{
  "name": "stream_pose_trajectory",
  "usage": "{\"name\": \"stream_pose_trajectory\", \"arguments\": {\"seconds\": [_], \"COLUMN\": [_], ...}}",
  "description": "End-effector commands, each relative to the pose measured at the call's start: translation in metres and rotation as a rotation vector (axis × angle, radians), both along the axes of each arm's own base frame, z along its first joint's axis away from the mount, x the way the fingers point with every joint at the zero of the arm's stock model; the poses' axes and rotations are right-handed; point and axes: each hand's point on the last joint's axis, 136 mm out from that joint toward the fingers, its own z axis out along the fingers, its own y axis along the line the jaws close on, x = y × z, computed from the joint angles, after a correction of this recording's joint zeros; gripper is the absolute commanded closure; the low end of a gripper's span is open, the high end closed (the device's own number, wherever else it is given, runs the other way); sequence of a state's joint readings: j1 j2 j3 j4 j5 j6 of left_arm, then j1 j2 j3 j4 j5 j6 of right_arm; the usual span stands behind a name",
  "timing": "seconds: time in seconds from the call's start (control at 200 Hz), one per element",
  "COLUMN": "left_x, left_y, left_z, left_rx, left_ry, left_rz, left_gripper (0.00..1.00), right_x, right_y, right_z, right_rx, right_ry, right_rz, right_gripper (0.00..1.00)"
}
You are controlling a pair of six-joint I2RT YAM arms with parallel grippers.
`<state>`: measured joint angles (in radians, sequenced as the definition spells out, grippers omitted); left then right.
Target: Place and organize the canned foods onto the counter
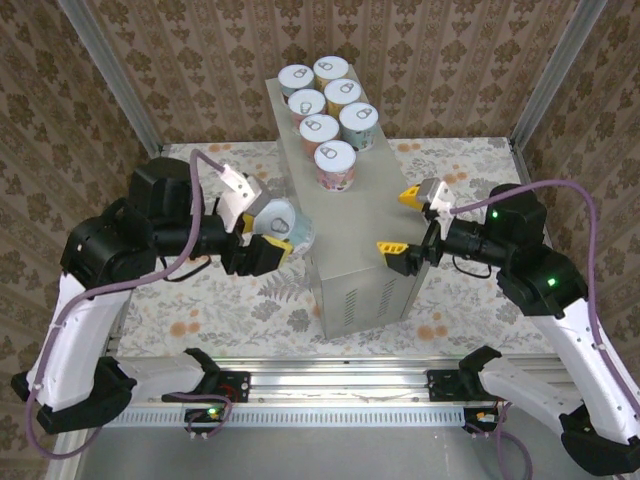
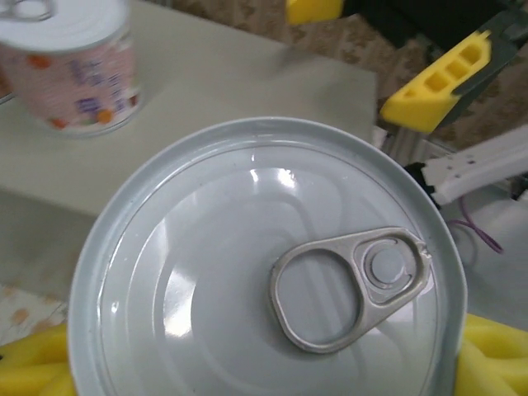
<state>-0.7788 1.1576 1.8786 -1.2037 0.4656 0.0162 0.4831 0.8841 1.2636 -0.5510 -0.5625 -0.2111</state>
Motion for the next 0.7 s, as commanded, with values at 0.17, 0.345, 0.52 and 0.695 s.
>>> {"name": "stream_pose_trajectory", "arguments": {"seconds": [0.17, 0.345, 0.52, 0.695], "left_x": [-0.011, -0.010, -0.010, -0.003], "left_y": [-0.038, -0.057, -0.074, -0.084], "left_z": [0.016, 0.013, 0.011, 0.009], "left_rx": [-0.025, -0.008, -0.007, -0.003], "left_ry": [-0.070, -0.083, -0.097, -0.112], "left_rz": [-0.163, -0.205, -0.239, -0.243], "left_gripper": [0.32, 0.31, 0.31, 0.32], "right_x": [-0.032, -0.033, -0.029, -0.027], "right_y": [0.036, 0.047, 0.057, 0.063], "right_z": [0.012, 0.012, 0.016, 0.008], "right_rx": [-0.003, -0.006, 0.018, 0.003], "right_ry": [-0.030, -0.016, -0.023, 0.001], "right_rz": [0.182, 0.198, 0.208, 0.213], "right_gripper": [0.00, 0.00, 0.00, 0.01]}}
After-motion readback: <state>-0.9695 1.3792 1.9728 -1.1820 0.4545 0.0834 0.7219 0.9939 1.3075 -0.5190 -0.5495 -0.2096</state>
